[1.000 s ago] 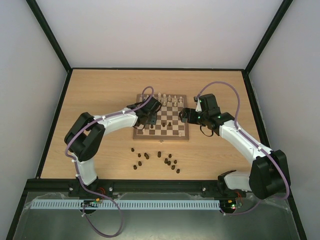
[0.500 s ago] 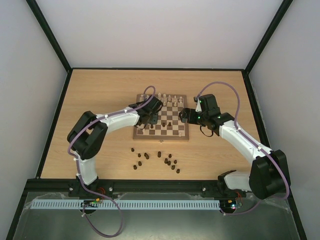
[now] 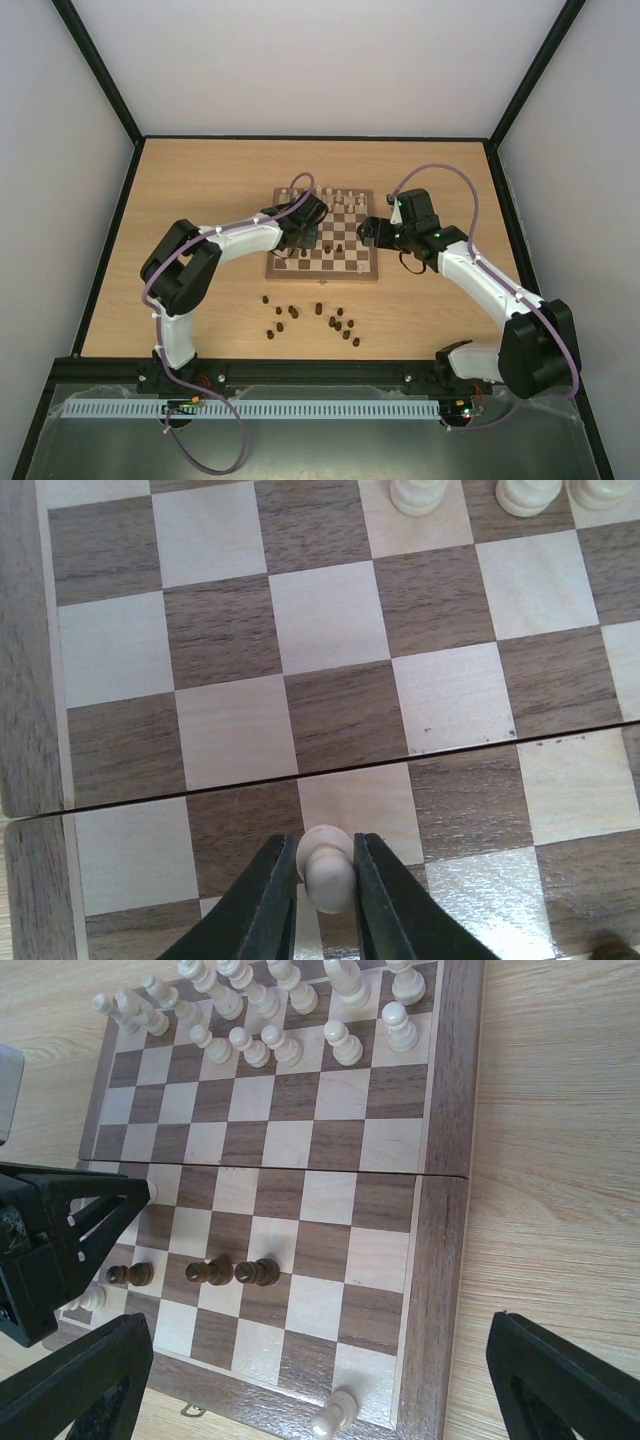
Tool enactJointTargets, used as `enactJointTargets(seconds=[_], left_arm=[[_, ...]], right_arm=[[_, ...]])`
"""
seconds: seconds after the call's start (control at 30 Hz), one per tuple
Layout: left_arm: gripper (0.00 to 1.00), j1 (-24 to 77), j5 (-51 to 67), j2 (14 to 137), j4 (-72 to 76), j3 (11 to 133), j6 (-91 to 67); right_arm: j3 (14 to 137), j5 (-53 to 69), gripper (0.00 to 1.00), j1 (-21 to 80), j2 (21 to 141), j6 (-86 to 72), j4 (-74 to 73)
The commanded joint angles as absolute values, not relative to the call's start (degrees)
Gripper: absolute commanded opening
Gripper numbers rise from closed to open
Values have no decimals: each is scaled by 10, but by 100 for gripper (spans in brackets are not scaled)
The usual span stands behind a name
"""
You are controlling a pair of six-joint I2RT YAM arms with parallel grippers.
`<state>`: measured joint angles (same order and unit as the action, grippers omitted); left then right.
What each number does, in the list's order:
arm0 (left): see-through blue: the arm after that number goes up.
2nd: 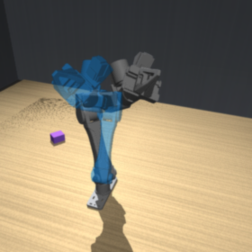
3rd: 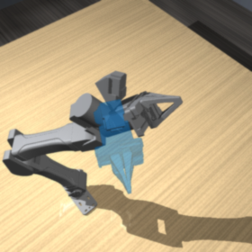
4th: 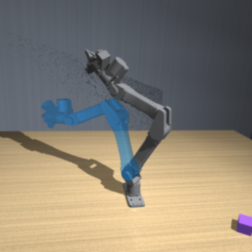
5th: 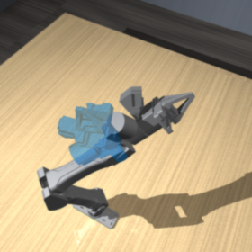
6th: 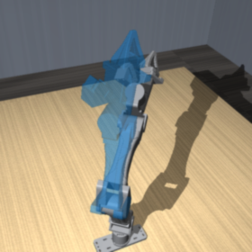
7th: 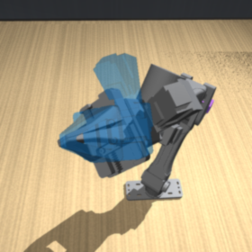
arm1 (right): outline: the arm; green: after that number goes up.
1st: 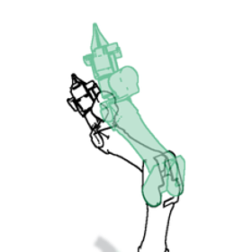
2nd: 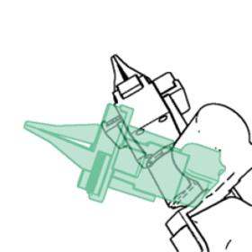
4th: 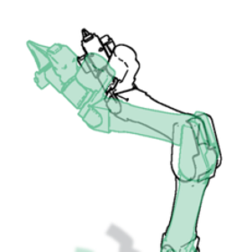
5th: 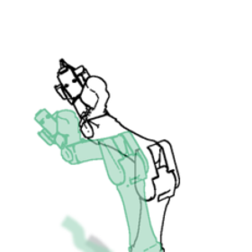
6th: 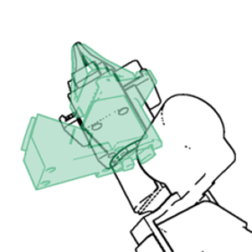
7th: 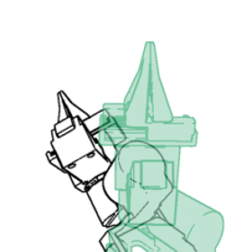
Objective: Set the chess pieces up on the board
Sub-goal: Pick up the chess piece from the chessboard, then place the chess piece on the chessboard.
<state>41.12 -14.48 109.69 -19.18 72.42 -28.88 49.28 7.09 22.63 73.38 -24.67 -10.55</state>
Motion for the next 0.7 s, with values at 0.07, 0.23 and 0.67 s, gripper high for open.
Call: enactJointTargets(seconds=[0.07,0.23,0.67], left_arm=[[10,414,-158,1107,-197,742,-290],[8,414,-165,1111,-197,750,-290],[9,390,-178,1186,-250,896,-256]], right_arm=[[485,64,92,232,726,-244,-108],[484,58,92,233,724,-244,-109],[484,53,91,235,725,-245,-109]])
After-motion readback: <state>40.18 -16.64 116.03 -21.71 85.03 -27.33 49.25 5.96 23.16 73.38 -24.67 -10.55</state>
